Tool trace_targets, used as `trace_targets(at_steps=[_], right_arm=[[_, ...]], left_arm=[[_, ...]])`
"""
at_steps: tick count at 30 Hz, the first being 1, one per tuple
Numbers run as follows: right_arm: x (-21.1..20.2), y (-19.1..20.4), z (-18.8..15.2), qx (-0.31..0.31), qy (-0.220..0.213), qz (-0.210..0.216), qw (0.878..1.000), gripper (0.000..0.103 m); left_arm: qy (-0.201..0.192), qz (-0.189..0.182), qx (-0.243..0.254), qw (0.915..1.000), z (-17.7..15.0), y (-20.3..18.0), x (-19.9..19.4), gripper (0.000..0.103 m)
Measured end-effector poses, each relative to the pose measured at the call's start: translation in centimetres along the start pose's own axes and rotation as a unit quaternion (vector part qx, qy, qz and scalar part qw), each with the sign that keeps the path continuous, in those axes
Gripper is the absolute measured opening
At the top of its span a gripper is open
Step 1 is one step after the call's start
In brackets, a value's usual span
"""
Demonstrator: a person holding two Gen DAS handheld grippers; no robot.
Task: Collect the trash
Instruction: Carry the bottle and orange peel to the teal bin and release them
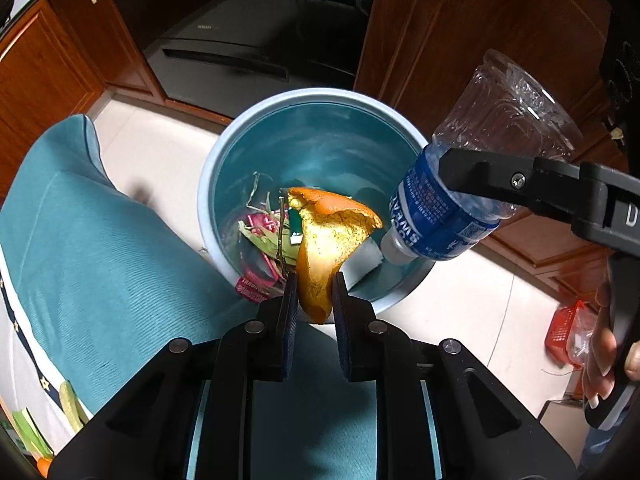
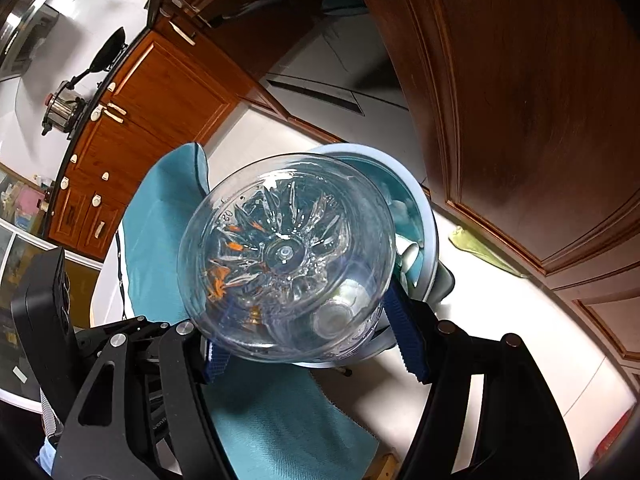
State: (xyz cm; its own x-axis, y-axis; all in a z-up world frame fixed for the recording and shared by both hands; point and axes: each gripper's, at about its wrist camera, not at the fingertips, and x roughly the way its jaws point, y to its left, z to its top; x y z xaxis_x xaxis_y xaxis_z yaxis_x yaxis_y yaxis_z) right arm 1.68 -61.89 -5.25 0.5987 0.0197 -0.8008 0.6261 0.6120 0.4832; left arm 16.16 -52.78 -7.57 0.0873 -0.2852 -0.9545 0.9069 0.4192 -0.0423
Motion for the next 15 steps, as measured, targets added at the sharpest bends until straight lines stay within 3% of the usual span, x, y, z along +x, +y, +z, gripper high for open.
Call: trace_targets(at_steps=[2, 4, 6, 8, 15], right_arm=[[0.2, 0.0, 0.0, 0.001, 0.004, 0.000, 1.000, 0.065], [0.6, 0.2, 0.2, 0.009, 0.013, 0.011, 1.000, 0.084], [0.6, 0.2, 0.3, 0.023, 0.012, 0.019, 0.999, 0.089], [0.7, 0.0, 0.3, 0.035, 0.017, 0.024, 0.999, 0.096], [1.2, -0.3, -0.3, 0.049, 0.027, 0.015, 0.998, 0.096]], left_arm=[[0.007, -0.006, -0.004, 1.0000, 0.1, 0.0, 0.4, 0.027], [0.003, 0.002, -0.004, 1.0000, 0.0, -0.2, 0.2, 0.062], [-0.007, 0.028, 0.001, 0.9996, -0.1, -0.4, -0.1, 0.073], [-0.007, 0.036, 0.005, 0.9993, -0.2, -0.5, -0.4, 0.075], [-0.001, 0.034, 0.000, 0.9994, -1.0, -0.2, -0.6, 0.080]])
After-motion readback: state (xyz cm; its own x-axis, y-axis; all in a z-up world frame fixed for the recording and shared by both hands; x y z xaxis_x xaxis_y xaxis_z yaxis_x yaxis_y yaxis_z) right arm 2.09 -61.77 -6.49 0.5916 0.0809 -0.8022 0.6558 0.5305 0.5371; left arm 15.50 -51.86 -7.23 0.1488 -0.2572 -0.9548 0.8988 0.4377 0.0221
